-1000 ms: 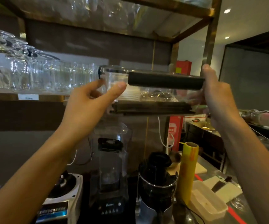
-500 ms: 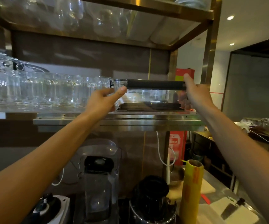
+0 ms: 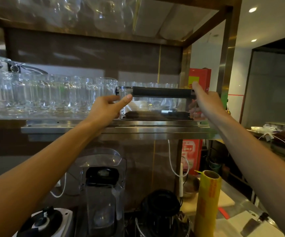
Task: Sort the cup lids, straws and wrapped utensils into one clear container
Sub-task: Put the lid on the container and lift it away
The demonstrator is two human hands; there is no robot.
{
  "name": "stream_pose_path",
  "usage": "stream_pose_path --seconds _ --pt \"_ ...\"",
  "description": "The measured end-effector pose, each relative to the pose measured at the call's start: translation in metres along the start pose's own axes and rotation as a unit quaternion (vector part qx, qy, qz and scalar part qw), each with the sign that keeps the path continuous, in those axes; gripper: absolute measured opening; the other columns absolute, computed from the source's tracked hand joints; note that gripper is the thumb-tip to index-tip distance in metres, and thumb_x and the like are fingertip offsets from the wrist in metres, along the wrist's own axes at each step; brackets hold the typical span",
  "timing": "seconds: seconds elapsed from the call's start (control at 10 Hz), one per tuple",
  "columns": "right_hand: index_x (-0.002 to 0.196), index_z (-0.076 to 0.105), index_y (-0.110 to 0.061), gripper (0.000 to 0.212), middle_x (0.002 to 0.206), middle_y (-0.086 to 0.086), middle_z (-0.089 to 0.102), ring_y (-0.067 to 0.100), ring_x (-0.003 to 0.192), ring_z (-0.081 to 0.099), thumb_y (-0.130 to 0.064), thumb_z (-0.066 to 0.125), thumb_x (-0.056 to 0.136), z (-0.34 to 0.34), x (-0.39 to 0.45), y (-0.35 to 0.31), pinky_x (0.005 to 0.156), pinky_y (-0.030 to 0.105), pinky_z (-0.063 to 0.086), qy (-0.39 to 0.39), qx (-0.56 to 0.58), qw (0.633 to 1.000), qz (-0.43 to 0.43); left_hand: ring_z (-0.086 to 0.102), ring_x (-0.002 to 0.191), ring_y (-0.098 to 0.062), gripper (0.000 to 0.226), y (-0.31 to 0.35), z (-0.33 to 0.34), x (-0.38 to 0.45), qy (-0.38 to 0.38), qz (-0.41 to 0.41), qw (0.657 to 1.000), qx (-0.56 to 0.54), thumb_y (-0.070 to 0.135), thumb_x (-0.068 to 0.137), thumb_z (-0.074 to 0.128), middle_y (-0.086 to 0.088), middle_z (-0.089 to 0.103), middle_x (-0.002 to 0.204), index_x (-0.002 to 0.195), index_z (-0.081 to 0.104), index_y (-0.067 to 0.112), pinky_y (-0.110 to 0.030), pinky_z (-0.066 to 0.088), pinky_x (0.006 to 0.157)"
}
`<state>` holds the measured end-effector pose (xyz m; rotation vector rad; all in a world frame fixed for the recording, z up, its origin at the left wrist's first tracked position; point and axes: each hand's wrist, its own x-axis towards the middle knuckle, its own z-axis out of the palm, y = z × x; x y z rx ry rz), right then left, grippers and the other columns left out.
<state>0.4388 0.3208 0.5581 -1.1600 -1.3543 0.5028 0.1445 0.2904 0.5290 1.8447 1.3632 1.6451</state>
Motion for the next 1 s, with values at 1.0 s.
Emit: stream_pose_path --seconds 1.0 --pt "0.096 0.059 -0.034 0.020 0.100 -0.009 0.067 0.012 0.096 0.064 -0.049 0.049 0.104 0.001 -0.012 0.010 0.081 0.030 0.048 -0.034 0.024 0.998 -0.052 0.068 0.113 -0.020 0.065 0.006 0.000 -0.003 -0.013 -0.002 0.999 0.050 0.049 0.097 0.063 -0.011 0.064 0.140 0.147 0.053 0.009 -0.037 0.053 0.101"
